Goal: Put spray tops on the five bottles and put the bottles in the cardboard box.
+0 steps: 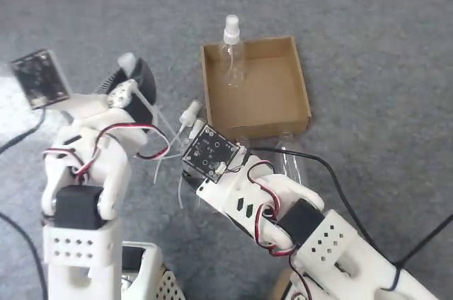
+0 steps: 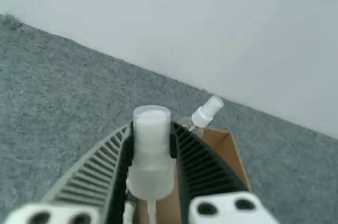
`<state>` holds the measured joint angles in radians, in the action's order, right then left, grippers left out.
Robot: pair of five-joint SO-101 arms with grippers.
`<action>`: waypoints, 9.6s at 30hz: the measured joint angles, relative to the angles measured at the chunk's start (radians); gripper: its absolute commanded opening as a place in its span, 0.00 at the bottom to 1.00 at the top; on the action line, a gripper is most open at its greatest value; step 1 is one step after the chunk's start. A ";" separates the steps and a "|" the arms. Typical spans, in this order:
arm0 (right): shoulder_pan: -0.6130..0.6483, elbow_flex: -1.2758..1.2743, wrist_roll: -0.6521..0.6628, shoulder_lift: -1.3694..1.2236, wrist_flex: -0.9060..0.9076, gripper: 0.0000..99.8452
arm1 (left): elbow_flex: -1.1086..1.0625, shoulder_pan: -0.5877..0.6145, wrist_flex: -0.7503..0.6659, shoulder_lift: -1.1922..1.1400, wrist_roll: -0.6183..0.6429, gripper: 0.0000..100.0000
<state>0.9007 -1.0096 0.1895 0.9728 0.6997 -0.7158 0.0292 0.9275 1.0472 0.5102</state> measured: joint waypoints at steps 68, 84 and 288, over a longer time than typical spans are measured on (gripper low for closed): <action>-0.092 -0.371 -0.071 -0.003 -0.763 0.01 | -0.186 -0.196 0.038 0.014 -0.210 0.01; -0.120 -0.370 -0.069 -0.002 -0.772 0.01 | -0.141 -0.190 0.069 0.012 -0.227 0.20; -0.672 0.755 -0.101 -1.372 -0.822 0.34 | -0.615 0.137 -0.104 0.356 -0.466 0.01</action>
<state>0.2286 -0.2547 0.0882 -0.3989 -0.1227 -1.3311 0.1657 0.8232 1.4032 0.0437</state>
